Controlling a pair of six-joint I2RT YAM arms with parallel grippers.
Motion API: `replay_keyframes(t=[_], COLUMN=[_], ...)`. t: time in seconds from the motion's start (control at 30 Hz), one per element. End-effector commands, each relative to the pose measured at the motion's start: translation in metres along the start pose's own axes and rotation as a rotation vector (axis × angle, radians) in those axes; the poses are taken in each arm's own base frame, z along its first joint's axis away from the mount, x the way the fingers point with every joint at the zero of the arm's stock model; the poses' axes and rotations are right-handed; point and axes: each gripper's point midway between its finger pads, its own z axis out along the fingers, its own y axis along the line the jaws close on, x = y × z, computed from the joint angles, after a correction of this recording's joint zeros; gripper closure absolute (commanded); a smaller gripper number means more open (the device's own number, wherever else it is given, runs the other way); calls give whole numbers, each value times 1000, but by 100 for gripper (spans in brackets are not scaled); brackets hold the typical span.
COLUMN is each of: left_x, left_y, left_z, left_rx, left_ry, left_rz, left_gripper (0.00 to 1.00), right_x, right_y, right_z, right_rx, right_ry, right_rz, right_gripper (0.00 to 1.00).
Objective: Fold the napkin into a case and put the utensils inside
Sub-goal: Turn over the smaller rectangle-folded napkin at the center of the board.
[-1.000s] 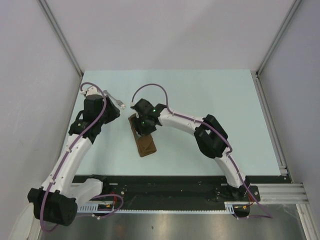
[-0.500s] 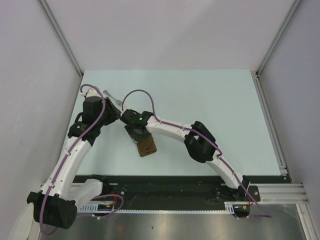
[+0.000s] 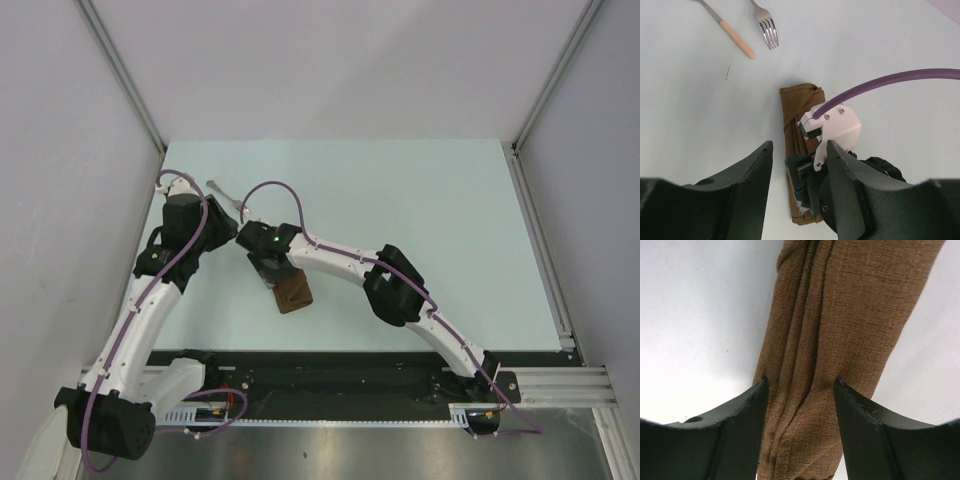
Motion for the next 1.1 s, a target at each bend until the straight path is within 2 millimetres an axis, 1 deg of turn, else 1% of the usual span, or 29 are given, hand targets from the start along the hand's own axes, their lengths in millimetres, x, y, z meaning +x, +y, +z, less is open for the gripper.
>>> replay_keyframes(t=[0.0, 0.03, 0.07, 0.1, 0.13, 0.17, 0.27, 0.37, 0.4, 0.47, 0.5, 0.53, 0.57, 0.6, 0.63, 0.67, 0.7, 0.83, 0.9, 0.93, 0.97, 1.0, 1.03, 1.07], left_x=[0, 0, 0, 0, 0, 2, 3, 3, 3, 1, 0, 0, -1, -2, -2, -3, -2, -4, -7, -7, -12, -14, -16, -18], left_y=[-13, -13, -13, -13, -13, -13, -14, -14, -14, -13, -12, -11, -11, -9, -8, -7, -6, 3, 9, 11, 15, 17, 18, 21], left_z=[-4, -4, -4, -3, -3, -2, -1, -1, -1, -1, -2, -1, -2, -2, -3, -3, -3, -4, -6, -7, -9, -11, -12, -12], left_rx=[65, 66, 66, 65, 66, 69, 71, 72, 70, 63, 55, 47, 46, 36, 29, 27, 19, -25, -55, -69, -90, -103, -109, -124], left_ry=[-2, -3, -3, -2, -1, 4, 9, 13, 12, 10, 6, 7, 3, -1, -1, -3, -2, -14, -27, -28, -46, -55, -61, -71], left_rz=[-12, -12, -12, -13, -13, -14, -17, -18, -17, -22, -22, -26, -28, -30, -35, -37, -39, -57, -70, -82, -87, -96, -95, -95], left_gripper=[47, 48, 48, 48, 47, 47, 47, 47, 47, 47, 47, 47, 47, 47, 47, 47, 47, 46, 45, 45, 43, 42, 42, 41], right_x=[2, 2, -4, -6, -3, -7, -4, 3, 8, 17, 16, 25, 30, 28, 36, 40, 40, 51, 51, 50, 48, 46, 40, 44], right_y=[35, 36, 40, 44, 46, 47, 48, 51, 50, 48, 45, 42, 41, 34, 31, 31, 27, 22, 20, 19, 20, 21, 23, 23], right_z=[-13, -13, -24, -26, -25, -31, -30, -23, -15, -9, -5, 3, 7, 10, 17, 18, 20, 26, 25, 24, 21, 18, 15, 14], right_rx=[-88, -101, -130, -170, -194, -217, -239, -238, -217, -177, -147, -116, -93, -39, -6, 10, 41, 105, 111, 110, 100, 88, 70, 55], right_ry=[-26, -33, -59, -61, -60, -68, -54, -32, -19, 7, 0, 26, 35, 21, 43, 48, 45, 59, 58, 54, 53, 47, 24, 30], right_rz=[3, 11, 22, 32, 44, 55, 61, 55, 49, 31, 25, 14, 4, -2, -17, -29, -39, -75, -69, -63, -60, -55, -46, -46], right_gripper=[40, 40, 40, 39, 39, 39, 39, 38, 39, 38, 38, 38, 39, 41, 41, 42, 46, 60, 67, 69, 71, 77, 80, 83])
